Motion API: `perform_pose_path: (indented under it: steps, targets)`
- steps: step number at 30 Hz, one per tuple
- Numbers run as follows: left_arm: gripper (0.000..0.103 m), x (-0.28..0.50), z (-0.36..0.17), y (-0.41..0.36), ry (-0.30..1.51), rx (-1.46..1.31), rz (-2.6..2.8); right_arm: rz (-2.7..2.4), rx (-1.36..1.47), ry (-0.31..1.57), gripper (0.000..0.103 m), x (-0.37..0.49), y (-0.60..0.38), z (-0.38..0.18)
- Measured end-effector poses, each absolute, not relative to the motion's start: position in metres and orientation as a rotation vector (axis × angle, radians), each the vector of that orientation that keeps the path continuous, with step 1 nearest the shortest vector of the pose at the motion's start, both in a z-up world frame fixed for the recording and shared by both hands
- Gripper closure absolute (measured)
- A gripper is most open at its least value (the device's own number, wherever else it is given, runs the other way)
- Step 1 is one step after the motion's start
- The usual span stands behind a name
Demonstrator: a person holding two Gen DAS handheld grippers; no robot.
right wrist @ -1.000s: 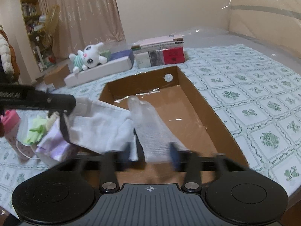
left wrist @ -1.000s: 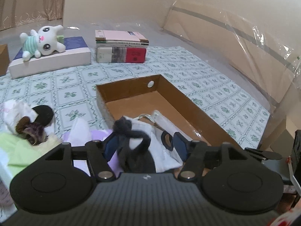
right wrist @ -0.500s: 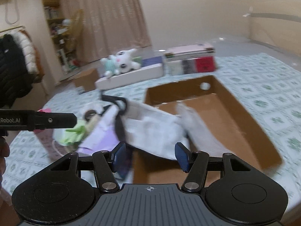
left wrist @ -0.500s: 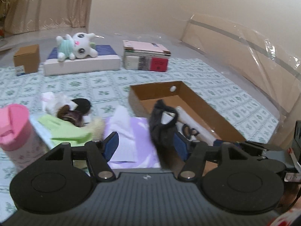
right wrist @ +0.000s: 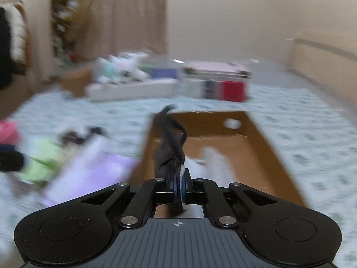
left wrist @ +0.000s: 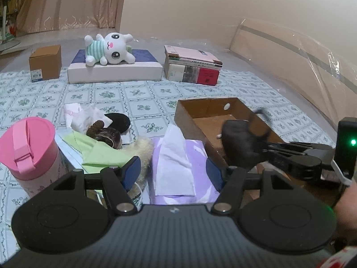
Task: Organize soft objects
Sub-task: 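Open both grippers over the box and withdraw them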
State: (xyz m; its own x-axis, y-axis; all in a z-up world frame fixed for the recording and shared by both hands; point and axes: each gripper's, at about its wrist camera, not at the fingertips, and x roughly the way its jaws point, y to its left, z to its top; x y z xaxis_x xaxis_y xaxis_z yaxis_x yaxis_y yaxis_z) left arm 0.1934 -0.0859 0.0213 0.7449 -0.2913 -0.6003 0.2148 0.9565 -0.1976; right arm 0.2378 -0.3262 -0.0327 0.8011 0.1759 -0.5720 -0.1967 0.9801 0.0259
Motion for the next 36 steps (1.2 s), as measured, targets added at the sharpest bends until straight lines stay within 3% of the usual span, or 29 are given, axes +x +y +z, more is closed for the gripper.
perform_pose_path:
  steps: [8,13,14,15,16,18,36]
  targets:
    - [0.042,0.199,0.01,-0.088,0.698,-0.131,-0.291,0.202,-0.126,0.884,0.099,0.267,-0.344,-0.078]
    - [0.042,0.191,0.012,-0.085,0.695,-0.133,-0.275,0.231,-0.066,0.869,0.097,0.261,-0.35,-0.069]
    - [0.042,0.189,0.013,-0.084,0.693,-0.136,-0.273,0.236,-0.058,0.862,0.092,0.257,-0.352,-0.066]
    - [0.042,0.186,0.014,-0.083,0.692,-0.138,-0.27,0.234,-0.054,0.852,0.078,0.252,-0.353,-0.063]
    - [0.042,0.183,0.016,-0.083,0.689,-0.137,-0.269,0.232,-0.049,0.84,0.052,0.246,-0.355,-0.058]
    - [0.042,0.175,0.018,-0.081,0.685,-0.138,-0.264,0.227,-0.024,0.805,0.037,0.231,-0.358,-0.05]
    - [0.042,0.09,0.027,-0.029,0.657,-0.123,-0.113,0.346,0.103,0.613,0.037,0.115,-0.309,0.016]
